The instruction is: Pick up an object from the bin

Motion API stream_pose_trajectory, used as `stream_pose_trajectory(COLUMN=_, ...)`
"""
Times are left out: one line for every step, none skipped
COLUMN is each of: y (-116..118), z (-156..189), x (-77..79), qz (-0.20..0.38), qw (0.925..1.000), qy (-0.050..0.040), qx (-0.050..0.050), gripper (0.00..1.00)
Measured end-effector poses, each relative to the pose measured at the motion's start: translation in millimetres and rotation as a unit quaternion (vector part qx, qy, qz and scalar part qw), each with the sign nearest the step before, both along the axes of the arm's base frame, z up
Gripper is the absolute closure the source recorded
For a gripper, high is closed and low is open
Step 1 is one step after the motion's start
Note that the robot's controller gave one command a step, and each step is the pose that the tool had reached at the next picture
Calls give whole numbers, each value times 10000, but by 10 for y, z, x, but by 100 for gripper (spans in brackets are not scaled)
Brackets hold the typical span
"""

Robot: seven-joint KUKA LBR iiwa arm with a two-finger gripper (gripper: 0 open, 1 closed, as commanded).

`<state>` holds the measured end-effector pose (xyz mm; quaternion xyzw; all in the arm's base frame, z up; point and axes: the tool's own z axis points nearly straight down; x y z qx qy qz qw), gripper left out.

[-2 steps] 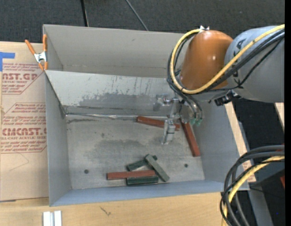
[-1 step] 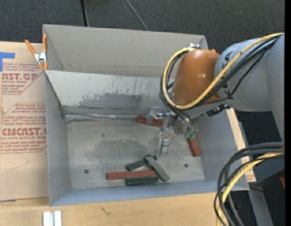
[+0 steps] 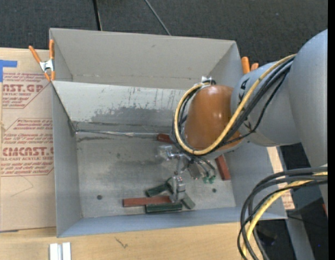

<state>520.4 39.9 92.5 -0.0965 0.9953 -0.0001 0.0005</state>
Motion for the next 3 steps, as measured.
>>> stream_pose_trajectory(y=-20, z=-203, x=85, qz=1681, qw=9858, qy=-16, qx=15, gripper=100)
stream_pose_trajectory(y=-20, z=-202, x=85, qz=1681, qw=9858, qy=-17, qx=16, gripper=100)
stream_pose_trajectory(y=161, z=1102, x=82, qz=1955, qw=9807, qy=-6, qx=7, gripper=100)
